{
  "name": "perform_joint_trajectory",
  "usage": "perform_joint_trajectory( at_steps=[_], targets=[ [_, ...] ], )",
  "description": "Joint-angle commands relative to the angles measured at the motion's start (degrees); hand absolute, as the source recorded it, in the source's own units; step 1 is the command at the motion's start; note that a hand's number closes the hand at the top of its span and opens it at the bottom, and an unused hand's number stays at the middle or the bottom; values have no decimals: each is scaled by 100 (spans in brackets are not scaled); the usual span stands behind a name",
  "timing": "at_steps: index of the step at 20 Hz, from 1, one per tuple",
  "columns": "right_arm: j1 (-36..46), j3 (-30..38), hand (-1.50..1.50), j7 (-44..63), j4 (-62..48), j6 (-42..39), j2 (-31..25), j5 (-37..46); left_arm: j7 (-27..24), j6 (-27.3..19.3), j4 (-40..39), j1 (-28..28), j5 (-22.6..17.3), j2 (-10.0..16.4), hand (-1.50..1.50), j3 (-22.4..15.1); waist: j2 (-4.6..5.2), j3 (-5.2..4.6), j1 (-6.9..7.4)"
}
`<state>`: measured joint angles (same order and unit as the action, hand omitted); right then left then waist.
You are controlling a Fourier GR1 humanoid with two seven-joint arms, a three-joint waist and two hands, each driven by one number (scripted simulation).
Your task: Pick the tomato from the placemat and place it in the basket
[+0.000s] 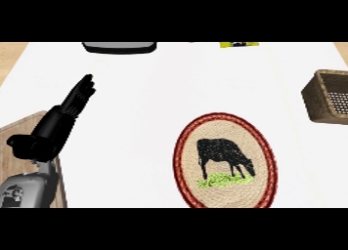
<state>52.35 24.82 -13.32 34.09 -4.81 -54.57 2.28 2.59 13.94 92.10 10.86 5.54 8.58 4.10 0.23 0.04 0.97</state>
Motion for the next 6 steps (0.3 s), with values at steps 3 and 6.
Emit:
perform_joint_trajectory(
  at_steps=[3,6],
  targets=[
    [374,546,-150,646,-497,-221,-407,-517,-82,-34,58,-177,38,-8,0,17,-8,-2,-10],
    [504,677,-150,1102,-1077,-942,-952,-666,-103,136,-90,-22,-110,167,0,178,17,1,-3]
  ],
)
